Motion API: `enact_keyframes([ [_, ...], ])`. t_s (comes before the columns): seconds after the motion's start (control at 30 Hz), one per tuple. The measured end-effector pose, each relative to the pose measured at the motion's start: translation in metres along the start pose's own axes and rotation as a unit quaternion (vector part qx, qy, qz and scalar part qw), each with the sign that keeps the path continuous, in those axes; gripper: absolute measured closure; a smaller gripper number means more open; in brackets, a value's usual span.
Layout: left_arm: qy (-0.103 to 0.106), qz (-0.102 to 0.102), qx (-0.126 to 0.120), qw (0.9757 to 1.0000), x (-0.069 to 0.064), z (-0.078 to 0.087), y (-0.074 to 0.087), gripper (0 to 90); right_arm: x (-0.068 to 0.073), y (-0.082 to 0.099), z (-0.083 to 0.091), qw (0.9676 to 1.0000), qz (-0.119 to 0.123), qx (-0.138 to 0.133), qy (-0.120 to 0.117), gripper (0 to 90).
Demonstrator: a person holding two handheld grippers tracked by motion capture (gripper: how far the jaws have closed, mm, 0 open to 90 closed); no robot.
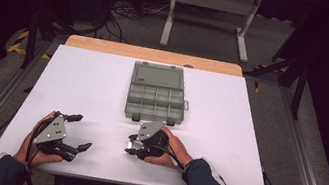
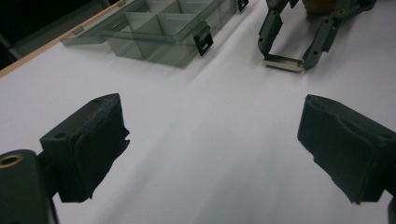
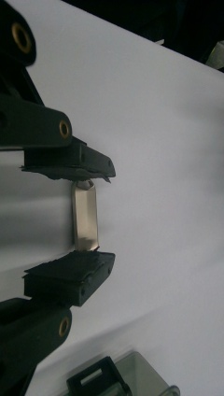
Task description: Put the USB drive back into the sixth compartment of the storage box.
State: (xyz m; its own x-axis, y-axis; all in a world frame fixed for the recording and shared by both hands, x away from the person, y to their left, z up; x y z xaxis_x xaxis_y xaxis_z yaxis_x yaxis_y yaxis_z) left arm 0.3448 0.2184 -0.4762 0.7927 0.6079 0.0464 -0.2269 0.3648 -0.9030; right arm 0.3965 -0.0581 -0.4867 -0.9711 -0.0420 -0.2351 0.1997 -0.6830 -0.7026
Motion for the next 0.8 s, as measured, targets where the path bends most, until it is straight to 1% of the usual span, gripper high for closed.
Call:
enact_keyframes([
  [0.07, 0.000, 0.001, 0.000, 1.0000, 0.000, 0.000, 0.000, 8.5, 0.001, -0.001, 0.003, 1.0000, 0.002, -0.007, 0.001, 53.2],
  [0.2, 0.000, -0.001, -0.001, 1.0000, 0.000, 0.000, 0.000, 8.5, 0.001, -0.002, 0.007, 0.9998, 0.009, -0.007, 0.015, 53.3],
  [0.3, 0.002, 0.000, -0.001, 1.0000, 0.000, 0.000, 0.000, 8.5, 0.000, -0.002, 0.010, 0.9997, 0.008, -0.013, 0.019, 53.3],
  [0.43, 0.003, -0.002, 0.002, 1.0000, 0.000, -0.001, 0.000, 8.5, 0.001, -0.004, 0.013, 0.9994, 0.014, -0.014, 0.027, 53.2],
  [0.6, 0.005, -0.003, 0.002, 1.0000, 0.000, -0.002, 0.000, 8.5, 0.000, -0.006, 0.019, 0.9988, 0.018, -0.018, 0.042, 53.2],
  [0.77, 0.007, 0.000, 0.001, 1.0000, 0.000, -0.001, 0.000, 8.5, -0.001, -0.009, 0.028, 0.9979, 0.018, -0.030, 0.055, 53.2],
  [0.8, 0.008, 0.000, 0.001, 1.0000, 0.001, -0.001, 0.000, 8.5, -0.001, -0.010, 0.030, 0.9975, 0.021, -0.032, 0.059, 53.3],
])
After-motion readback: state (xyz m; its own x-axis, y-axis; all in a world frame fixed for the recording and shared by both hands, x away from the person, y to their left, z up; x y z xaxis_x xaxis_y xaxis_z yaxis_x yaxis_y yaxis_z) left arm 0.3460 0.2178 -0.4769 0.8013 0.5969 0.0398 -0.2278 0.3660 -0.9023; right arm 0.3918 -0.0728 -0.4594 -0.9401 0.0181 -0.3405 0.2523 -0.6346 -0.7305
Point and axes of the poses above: each handheld gripper's, and its own axes: z roughly backward along the jaws, y roughly out of its underside, x roughly to its left, the point moved 3 cm from there along -z, roughly forward along the jaws, and after that the axes turned 10 degrees about z, right-handed, at the moved point
